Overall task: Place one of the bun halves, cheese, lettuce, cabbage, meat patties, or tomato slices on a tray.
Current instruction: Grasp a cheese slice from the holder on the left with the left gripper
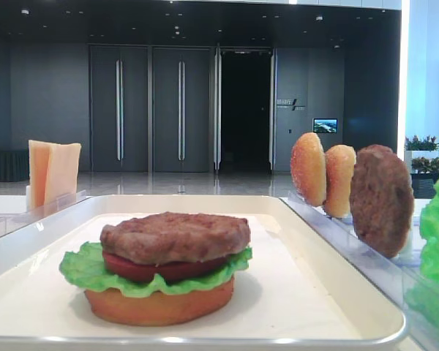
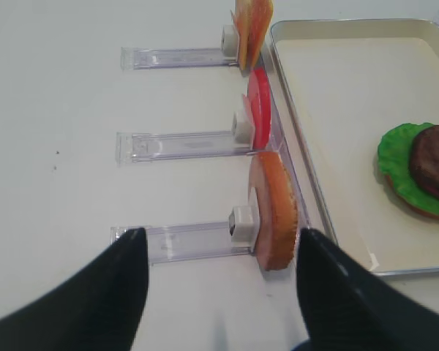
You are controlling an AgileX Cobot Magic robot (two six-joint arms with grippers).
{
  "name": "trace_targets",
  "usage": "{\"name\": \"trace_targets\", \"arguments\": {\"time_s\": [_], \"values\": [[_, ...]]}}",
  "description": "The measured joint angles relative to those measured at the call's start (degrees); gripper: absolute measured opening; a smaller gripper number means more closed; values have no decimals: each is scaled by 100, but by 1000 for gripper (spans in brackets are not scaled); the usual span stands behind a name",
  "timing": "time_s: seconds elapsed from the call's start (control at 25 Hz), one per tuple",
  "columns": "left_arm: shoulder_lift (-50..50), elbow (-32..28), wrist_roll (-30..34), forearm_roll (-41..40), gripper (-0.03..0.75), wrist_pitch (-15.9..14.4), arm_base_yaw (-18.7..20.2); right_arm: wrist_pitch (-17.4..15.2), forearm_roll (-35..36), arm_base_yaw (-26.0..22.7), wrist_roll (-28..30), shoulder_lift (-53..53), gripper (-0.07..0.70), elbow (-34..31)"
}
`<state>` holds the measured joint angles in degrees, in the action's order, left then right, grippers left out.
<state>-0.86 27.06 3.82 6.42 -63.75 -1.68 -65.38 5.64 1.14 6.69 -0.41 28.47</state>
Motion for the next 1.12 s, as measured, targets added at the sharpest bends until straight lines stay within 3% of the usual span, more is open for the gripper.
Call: {"name": "trace_targets", "arguments": {"time_s": [0.68,1.12], "values": [[90,102,-18,0,453,-110,0,0,0,0,0,0,482,0],[2039,1053,-151,0,453,-166,0,0,0,0,0,0,482,0]]}}
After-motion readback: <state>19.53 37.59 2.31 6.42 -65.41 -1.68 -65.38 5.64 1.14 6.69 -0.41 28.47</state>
